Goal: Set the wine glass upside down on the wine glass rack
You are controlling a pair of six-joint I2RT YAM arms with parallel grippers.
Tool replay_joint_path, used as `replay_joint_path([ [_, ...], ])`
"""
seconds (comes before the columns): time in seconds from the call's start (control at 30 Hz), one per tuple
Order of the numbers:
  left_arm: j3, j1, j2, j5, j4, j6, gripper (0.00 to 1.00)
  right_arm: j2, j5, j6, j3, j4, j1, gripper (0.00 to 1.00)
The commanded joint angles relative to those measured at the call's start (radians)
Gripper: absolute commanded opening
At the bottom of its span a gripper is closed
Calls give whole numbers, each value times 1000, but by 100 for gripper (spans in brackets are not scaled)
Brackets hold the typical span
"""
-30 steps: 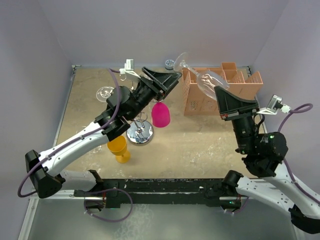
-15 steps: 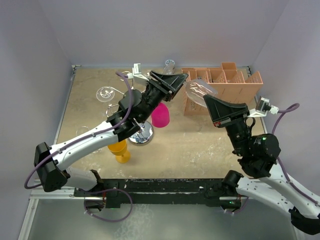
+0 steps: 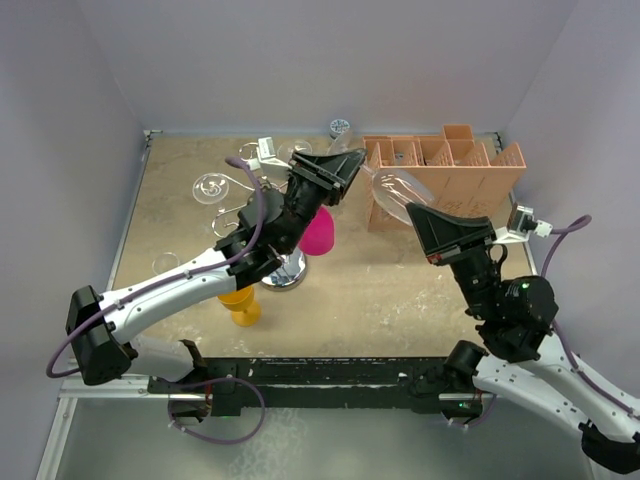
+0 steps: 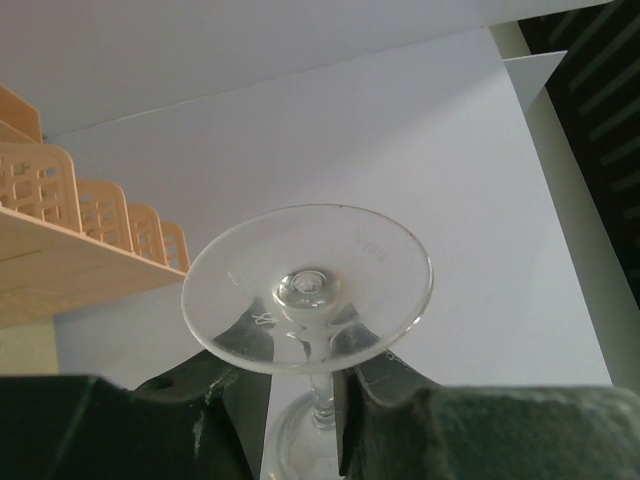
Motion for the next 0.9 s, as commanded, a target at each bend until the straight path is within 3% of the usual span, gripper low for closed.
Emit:
replay_joint_path([
  [0.0,15,15,-36,-138,142,-1,21,-3,-34,29,23,116,3,0],
  [0.23,49,17,8,-156,217,18,0,26,-53,41,5,137,3,0],
  [0.5,96,17,37,-111,257,169,0,36,-66,57,9,111,3,2],
  [0.6,115,17,27,-100,221,251,0,36,-17,66,38,13,3,45],
  [0.63,114,16,19,-97,216,279,0,32,-4,64,48,-30,3,54],
  [0.77,114,16,-14,-85,167,388,0,7,1,28,74,-185,3,67],
  [0.87,144,16,-30,-68,62,491,0,12,-32,-53,116,-322,3,71],
])
